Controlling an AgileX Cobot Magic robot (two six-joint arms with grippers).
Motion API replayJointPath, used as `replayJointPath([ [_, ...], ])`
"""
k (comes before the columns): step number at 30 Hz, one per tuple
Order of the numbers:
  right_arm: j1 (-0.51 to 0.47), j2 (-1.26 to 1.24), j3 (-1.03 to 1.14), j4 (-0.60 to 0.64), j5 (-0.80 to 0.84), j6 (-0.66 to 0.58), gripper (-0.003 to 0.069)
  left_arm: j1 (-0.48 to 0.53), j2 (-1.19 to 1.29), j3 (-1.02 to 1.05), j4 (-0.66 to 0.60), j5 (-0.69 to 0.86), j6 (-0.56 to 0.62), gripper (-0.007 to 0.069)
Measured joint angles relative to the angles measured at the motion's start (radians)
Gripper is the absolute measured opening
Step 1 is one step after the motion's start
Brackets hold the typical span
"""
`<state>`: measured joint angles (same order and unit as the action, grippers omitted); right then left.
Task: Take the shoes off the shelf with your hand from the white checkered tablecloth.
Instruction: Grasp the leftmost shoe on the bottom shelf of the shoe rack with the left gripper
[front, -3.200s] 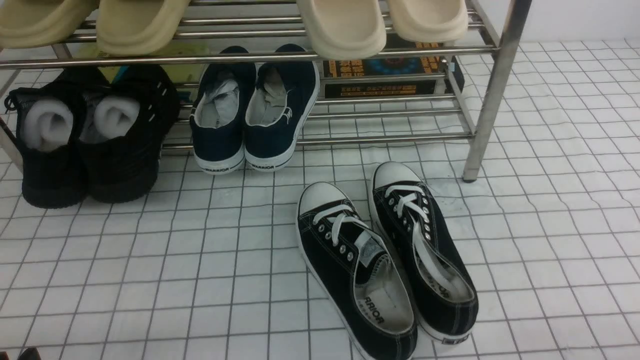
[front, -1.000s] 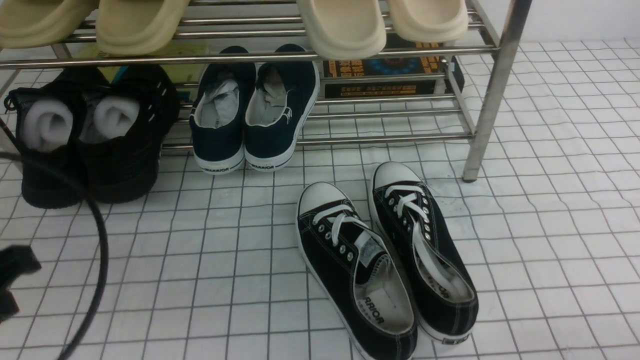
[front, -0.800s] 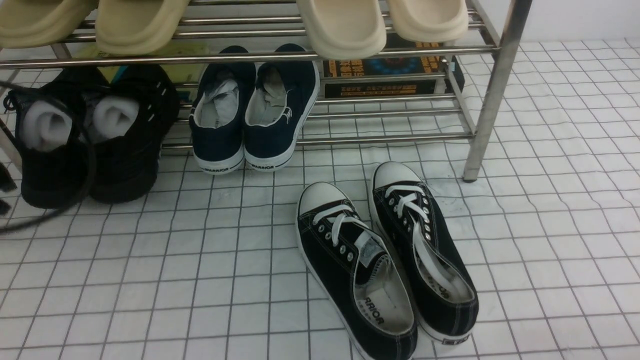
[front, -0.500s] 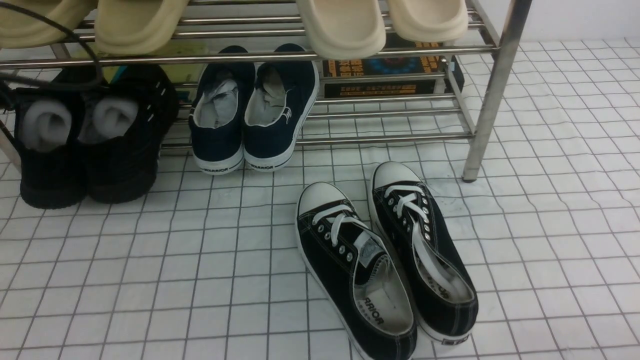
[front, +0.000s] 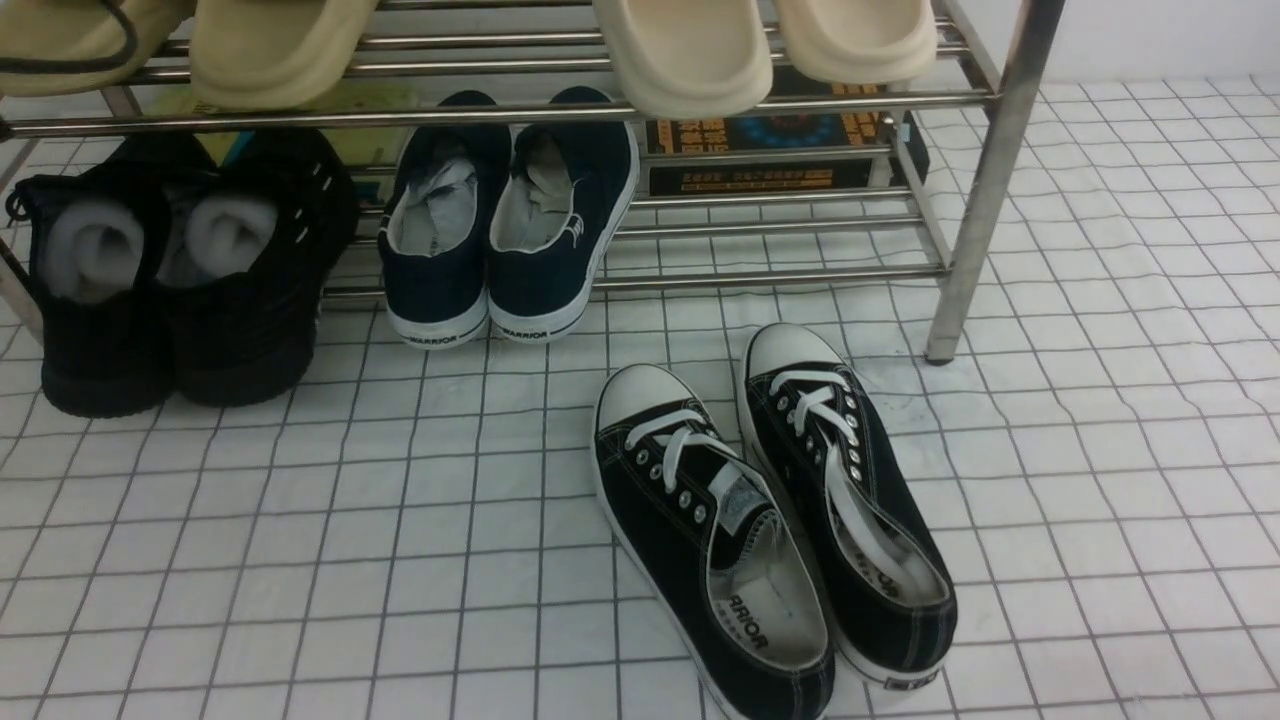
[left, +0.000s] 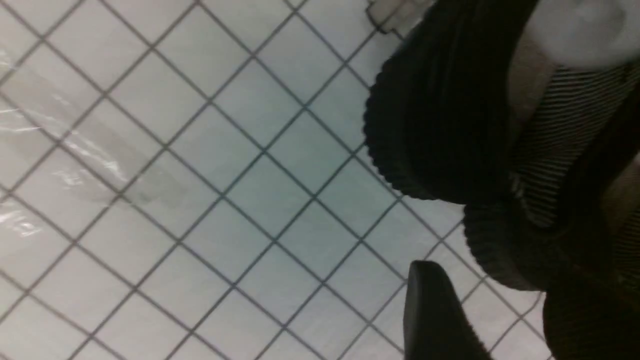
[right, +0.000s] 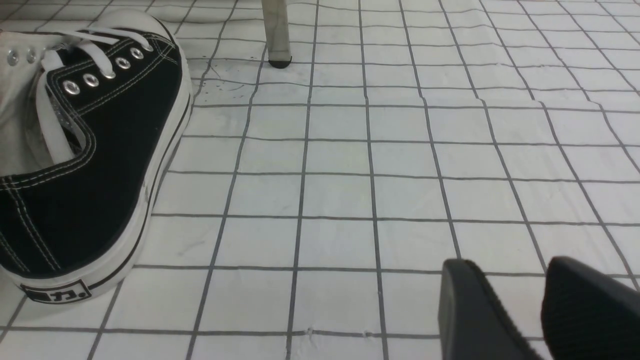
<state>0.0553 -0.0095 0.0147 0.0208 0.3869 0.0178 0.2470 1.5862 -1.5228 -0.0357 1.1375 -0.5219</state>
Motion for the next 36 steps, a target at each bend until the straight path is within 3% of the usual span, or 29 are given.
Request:
replayJointPath([
  [8,0.000,0.000,0.000,0.000,0.000,0.000,0.0237,0.000,0.077,0.000,-0.074,-0.052,-0.024,0.0493],
  [19,0.000,0.000,0.000,0.000,0.000,0.000,0.0239,0.000,0.152,0.000,0.045,-0.111,-0.139,0.0505],
  [28,0.000,0.000,0.000,0.000,0.000,0.000,0.0239,0.000,0.247,0.000,0.015,-0.150,-0.144,0.0502],
  [32,0.000,0.000,0.000,0.000,0.000,0.000,0.0239,0.000,0.268,0.000,0.007,-0.153,-0.144,0.0443],
  [36,0.000,0.000,0.000,0.000,0.000,0.000,0.0239,0.000,0.270,0.000,0.007,-0.151,-0.125,0.0209],
])
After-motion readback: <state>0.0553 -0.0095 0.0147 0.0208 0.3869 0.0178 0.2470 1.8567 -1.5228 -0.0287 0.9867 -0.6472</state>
